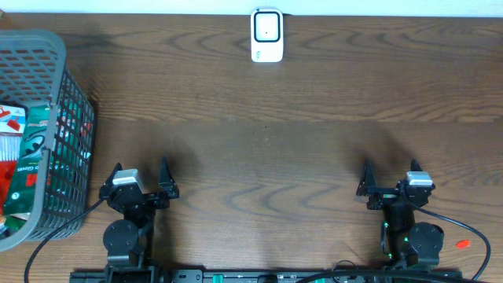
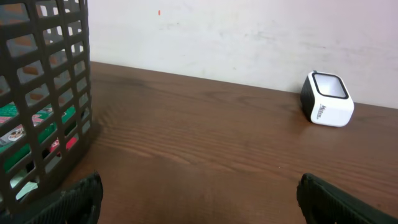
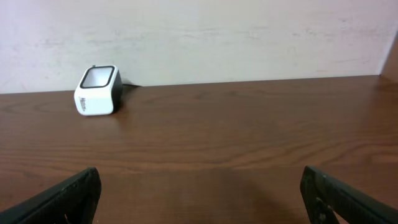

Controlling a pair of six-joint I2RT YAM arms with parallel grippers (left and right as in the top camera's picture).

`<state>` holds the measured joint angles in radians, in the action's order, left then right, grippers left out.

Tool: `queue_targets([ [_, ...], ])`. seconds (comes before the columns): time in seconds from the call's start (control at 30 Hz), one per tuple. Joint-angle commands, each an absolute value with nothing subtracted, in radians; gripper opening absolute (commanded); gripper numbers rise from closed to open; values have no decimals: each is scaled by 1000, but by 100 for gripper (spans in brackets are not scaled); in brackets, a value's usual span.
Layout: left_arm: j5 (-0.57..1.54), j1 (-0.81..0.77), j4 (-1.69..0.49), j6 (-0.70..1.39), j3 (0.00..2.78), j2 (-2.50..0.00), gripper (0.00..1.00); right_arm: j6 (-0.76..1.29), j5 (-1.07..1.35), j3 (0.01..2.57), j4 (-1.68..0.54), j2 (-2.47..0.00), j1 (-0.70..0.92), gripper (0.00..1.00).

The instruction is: Scan the item barcode

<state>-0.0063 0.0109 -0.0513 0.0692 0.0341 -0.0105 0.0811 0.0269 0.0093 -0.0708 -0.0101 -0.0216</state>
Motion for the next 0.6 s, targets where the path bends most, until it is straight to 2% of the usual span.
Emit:
queue_targets([
  [0.0,-12,10,-72,50,4,-4,99,74,31,6,-72,-7,-19,99],
  [0.2,-33,10,-71,-49,4,-4,100,74,31,6,-72,-7,-19,99],
  [0.4,-32,10,-70,-48,4,-4,99,74,31,6,-72,-7,-19,99],
  [0.57,73,10,-62,-14,4,-4,100,74,31,6,-72,-7,-19,99],
])
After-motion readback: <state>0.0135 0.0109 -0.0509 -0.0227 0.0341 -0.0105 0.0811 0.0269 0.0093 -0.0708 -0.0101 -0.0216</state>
